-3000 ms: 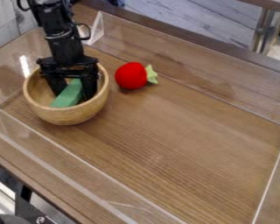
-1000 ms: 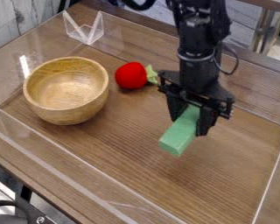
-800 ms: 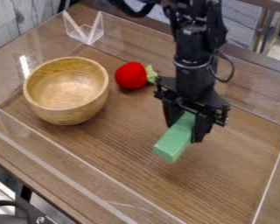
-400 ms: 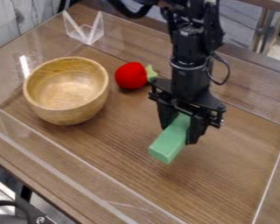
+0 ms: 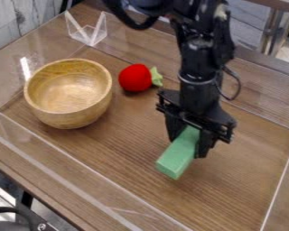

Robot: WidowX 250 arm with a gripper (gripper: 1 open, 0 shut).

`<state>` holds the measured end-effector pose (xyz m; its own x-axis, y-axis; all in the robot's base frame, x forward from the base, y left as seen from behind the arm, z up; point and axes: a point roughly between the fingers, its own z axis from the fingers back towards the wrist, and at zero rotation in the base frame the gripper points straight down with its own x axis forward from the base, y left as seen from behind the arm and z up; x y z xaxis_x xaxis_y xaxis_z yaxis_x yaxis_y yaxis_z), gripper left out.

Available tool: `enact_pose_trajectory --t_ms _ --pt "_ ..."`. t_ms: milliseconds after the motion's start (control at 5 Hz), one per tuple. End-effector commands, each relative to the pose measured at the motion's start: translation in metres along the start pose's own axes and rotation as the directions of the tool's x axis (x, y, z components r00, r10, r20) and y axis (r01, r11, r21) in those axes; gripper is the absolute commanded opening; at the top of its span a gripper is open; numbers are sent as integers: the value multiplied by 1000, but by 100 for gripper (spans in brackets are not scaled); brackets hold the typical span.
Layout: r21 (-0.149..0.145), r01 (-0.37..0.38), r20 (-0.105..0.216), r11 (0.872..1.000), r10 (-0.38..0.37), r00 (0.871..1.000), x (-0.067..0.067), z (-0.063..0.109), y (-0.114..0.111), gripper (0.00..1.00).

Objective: Remove the green stick from the brown bowl and put it on the table

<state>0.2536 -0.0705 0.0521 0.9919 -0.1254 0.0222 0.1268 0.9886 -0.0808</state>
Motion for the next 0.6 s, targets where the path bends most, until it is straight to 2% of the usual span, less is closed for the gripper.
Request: enact_pose_trajectory --t_ms 0,200,400 --pt "13 -32 54 999 31 998 10 3 3 0" --pt "24 -64 55 998 63 997 11 0 5 0" --pt "34 -92 57 995 90 994 10 -7 23 0"
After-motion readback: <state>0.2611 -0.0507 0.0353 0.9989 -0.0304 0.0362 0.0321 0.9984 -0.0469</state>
